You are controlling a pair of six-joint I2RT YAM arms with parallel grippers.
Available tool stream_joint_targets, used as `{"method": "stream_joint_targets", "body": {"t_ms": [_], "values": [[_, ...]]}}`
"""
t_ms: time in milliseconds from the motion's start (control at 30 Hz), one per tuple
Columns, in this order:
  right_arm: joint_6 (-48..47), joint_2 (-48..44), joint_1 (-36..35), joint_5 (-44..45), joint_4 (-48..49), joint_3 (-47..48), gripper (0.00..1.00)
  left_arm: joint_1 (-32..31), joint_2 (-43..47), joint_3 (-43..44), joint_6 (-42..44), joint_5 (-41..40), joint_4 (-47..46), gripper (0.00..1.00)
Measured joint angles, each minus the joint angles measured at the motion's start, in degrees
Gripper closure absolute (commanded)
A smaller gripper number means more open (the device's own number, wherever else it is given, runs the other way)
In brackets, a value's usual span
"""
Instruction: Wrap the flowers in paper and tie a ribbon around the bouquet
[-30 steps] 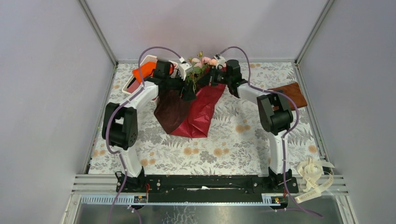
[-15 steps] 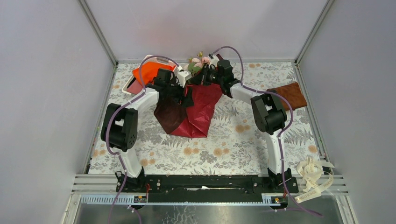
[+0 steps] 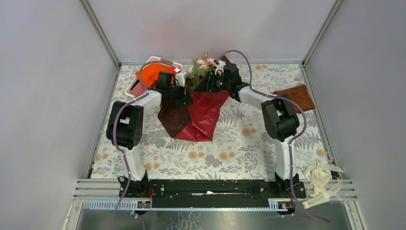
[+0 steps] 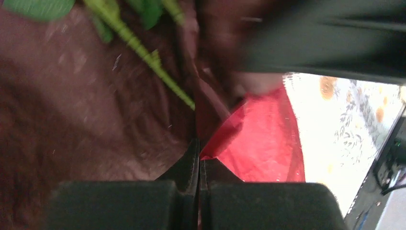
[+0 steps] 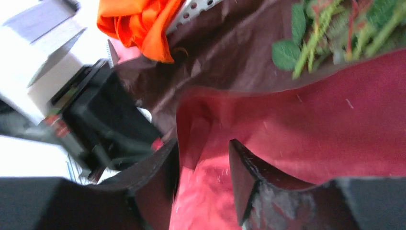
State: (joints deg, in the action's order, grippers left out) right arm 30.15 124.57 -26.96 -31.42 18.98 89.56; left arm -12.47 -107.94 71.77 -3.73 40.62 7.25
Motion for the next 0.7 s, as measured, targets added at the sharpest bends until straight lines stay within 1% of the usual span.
{"method": "stream_joint_targets", "body": {"t_ms": [100,167,233,300,367,467,533,600,667,700], "values": [[-3.67,-6.69,-0.24,2.75,-4.52,-6.1,0.47,2.25,-2.38,-1.49,-3.96,-0.87,-0.52,1.0],[-5.44,-12.68,-0.96,5.22,-5.6,-12.04,0.54,3.21,-3.5,-3.15,-6.36,-1.25,-1.36,1.0],[-7.1,-18.36,-2.95,7.23,-6.19,-18.1,0.65,3.63,-4.07,-5.11,-8.5,-1.84,-2.23,1.0],[-8.09,-21.44,-6.54,8.13,-5.95,-23.12,0.72,3.63,-4.07,-6.78,-9.88,-2.62,-3.41,1.0],[-8.44,-21.75,-10.03,8.24,-5.33,-27.04,0.77,3.61,-4.07,-7.65,-10.91,-3.58,-4.48,1.0],[-7.82,-20.17,-14.21,7.91,-4.48,-34.25,0.79,3.69,-4.07,-7.96,-11.98,-4.26,-5.73,1.0],[-6.88,-18.34,-14.53,8.0,-4.46,-37.05,0.81,3.87,-4.07,-7.96,-12.52,-4.46,-6.38,1.0],[-6.14,-18.1,-14.14,8.41,-3.26,-37.73,0.81,3.85,-4.07,-8.26,-12.72,-4.83,-6.78,1.0],[-6.08,-19.02,-14.01,10.19,-3.28,-38.56,0.78,3.89,-4.07,-8.72,-12.87,-5.16,-7.32,1.0],[-6.1,-19.85,-13.97,11.26,-3.54,-39.21,0.76,3.87,-4.07,-9.07,-12.9,-5.27,-7.54,1.0]]}}
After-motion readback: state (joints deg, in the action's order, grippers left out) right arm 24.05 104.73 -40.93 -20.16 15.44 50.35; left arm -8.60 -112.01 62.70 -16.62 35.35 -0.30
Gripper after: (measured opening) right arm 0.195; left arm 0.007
